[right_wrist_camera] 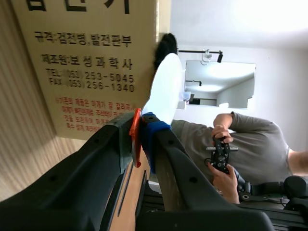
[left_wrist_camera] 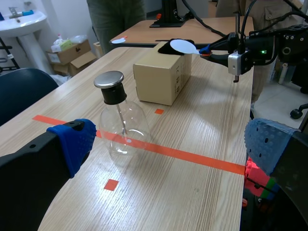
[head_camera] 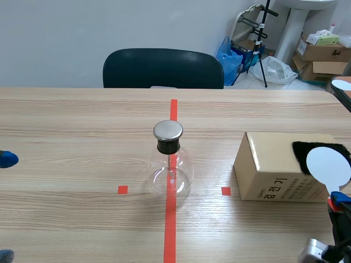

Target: Do the electroscope experiment

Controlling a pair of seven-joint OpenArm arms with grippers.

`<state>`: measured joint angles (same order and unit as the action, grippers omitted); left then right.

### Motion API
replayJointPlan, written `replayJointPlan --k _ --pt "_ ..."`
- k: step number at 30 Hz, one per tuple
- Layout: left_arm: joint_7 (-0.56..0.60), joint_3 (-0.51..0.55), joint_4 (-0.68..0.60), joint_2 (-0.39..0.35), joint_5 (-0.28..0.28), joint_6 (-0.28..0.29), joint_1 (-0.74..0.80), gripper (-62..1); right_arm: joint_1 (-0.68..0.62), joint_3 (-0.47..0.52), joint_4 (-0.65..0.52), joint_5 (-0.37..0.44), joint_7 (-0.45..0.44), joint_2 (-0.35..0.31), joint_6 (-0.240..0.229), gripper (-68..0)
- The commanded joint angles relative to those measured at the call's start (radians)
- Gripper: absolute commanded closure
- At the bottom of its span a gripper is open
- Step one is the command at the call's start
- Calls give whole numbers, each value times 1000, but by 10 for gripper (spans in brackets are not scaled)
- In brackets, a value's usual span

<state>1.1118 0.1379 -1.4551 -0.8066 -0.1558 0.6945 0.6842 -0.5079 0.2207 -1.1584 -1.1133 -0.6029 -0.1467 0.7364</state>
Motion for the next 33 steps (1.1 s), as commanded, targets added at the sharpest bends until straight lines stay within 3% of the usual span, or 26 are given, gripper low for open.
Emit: replayJointPlan --k 1,14,24,33 --pt "18 3 -14 -9 10 2 -1 -623 6 2 -32 -4 12 -15 47 -9" --pt "18 3 -14 -9 11 2 -1 -623 -30 -64 -227 -29 163 -47 47 -10" --pt "18 3 -14 -9 11 2 -1 -623 -32 -254 -450 -82 455 -135 -35 -10" --pt "18 3 -14 -9 11 2 -1 -623 10 -449 -463 -162 641 -193 -34 -10"
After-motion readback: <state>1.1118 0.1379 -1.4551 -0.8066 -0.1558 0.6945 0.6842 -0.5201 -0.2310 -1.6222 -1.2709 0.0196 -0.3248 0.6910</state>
